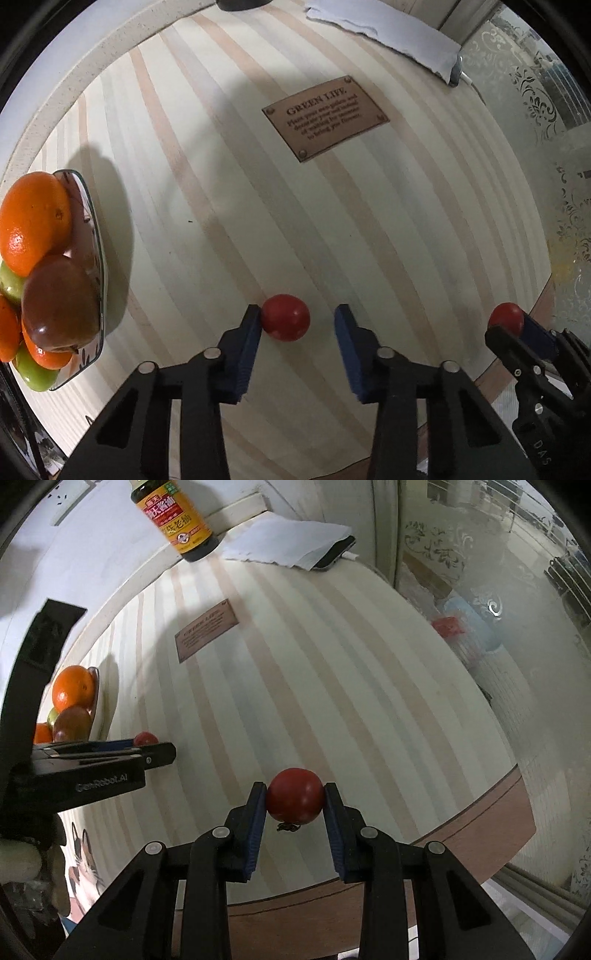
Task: Organize fruits
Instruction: 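Grasp a red tomato with the right tool while the left tool grasps the other tomato, then carry both tomatoes onto the plate and open both tools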
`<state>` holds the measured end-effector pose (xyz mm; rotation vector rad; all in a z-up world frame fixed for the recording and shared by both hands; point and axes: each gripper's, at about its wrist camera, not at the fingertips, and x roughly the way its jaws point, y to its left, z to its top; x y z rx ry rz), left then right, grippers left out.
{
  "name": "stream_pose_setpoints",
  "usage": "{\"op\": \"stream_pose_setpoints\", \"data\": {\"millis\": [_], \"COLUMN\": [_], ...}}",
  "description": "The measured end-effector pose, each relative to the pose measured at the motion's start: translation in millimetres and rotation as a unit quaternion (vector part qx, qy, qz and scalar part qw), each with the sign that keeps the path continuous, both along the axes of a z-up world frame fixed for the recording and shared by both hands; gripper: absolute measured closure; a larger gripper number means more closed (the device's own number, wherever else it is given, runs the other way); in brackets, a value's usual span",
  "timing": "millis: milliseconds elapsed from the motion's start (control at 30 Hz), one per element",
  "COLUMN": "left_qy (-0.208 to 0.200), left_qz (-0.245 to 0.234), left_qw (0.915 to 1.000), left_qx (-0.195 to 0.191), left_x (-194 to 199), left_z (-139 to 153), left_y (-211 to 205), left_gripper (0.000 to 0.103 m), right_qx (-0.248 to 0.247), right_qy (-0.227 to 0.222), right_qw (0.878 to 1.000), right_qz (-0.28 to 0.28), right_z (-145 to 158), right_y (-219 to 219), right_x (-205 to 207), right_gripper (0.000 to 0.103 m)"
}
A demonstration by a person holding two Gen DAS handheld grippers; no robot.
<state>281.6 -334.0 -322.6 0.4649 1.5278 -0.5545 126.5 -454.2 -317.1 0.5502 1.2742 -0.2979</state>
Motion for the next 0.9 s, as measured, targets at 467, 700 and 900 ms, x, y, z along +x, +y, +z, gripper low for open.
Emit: {"op": "stream_pose_setpoints", "data": {"millis": [467,700,900], "left_qy": [-0.005,-0.014,-0.023], "left_qz": [0.006,0.034,0.088], "left_qw": [0.9997,0.9978,0.9915], "left_qx": [-0.022,-0.055,-0.093], "left_x": [6,10,19], "left_z": [13,46,83], "left_y": [8,47,100], "left_gripper": [0.081,0.081,0.081], "right_qx": [-0.009,-0.006,-0.001], "right_qy": [-0.014,-0.029,-0.051], "right_qw": [1.000,0.999,0.998], "right_qz": [0.007,0.015,0.048], "right_z": [15,27,44], "right_y": [8,17,40], "right_x": [10,21,41], "right_gripper": [0.069,0.069,0.069]}}
